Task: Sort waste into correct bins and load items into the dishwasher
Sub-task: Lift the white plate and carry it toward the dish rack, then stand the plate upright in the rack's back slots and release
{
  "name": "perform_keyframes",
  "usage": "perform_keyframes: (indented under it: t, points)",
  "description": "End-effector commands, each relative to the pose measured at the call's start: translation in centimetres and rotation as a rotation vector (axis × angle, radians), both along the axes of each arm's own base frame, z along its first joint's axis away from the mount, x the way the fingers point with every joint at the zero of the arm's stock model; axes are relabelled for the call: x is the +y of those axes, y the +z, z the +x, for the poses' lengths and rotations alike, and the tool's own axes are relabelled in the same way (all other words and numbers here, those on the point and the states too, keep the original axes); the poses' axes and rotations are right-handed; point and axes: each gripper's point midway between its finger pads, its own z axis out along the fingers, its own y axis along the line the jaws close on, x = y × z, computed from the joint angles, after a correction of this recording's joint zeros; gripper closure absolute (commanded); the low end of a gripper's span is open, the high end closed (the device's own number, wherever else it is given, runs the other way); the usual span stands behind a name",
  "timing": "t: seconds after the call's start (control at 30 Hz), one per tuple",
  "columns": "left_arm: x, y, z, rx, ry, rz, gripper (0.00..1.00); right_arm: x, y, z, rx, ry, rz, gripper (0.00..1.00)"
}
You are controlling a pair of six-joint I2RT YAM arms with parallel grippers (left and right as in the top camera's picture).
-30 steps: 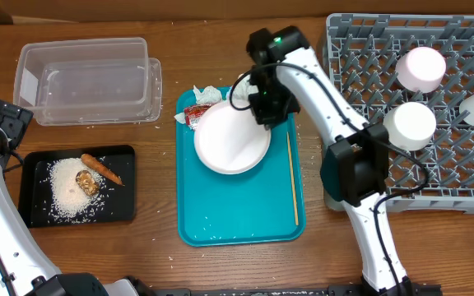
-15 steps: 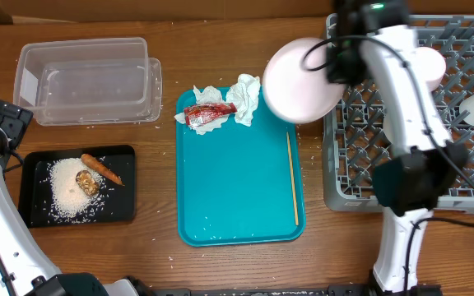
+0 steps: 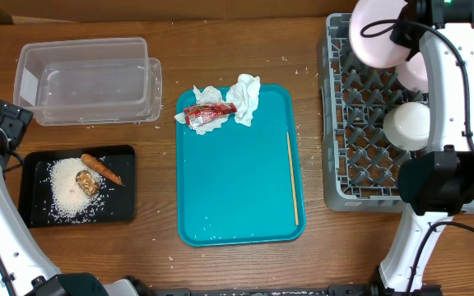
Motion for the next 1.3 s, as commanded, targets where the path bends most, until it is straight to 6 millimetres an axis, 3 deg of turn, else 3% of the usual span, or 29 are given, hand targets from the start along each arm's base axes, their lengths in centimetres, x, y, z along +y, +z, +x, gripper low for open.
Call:
perform_keyframes:
  t: [0.0, 0.23, 0.4, 0.67, 0.8, 1.03, 1.17, 1.27]
  points:
    - [0.0, -0.2, 0.1, 0.0, 0.008, -0.01, 0.0, -1.7, 2.0, -0.5, -0.046, -0.081, -0.093, 0.96]
    - [0.0, -0.2, 0.1, 0.0, 0.008, -0.01, 0.0, -1.8, 0.9, -0.1, -0.041, -0.095, -0.088, 0.96]
    - [0.0, -0.2, 0.1, 0.0, 0.008, -0.01, 0.0, -1.6, -1.0, 0.6, -0.015, -0.104, -0.082, 0.96]
    - [0.0, -0.2, 0.1, 0.0, 0.008, -0.01, 0.0, 0.8, -3.2, 1.5, 0.027, -0.058, -0.084, 0.96]
    - [0.0, -0.2, 0.1, 0.0, 0.008, -0.01, 0.0, 0.6, -4.2, 1.4, 0.066, -0.067, -0.131, 0.96]
    - [0.0, -0.2, 0.1, 0.0, 0.009, -0.009, 0.0, -1.2, -3.1, 0.6, 0.083, -0.12, -0.255, 0.96]
    - [0.0, -0.2, 0.1, 0.0, 0.008, -0.01, 0.0, -0.9, -3.1, 0.6, 0.086, -0.114, -0.255, 0.96]
    - [0.0, -0.2, 0.1, 0.0, 0.009, -0.009, 0.0, 0.6, -3.2, 0.7, 0.091, -0.084, -0.257, 0.96]
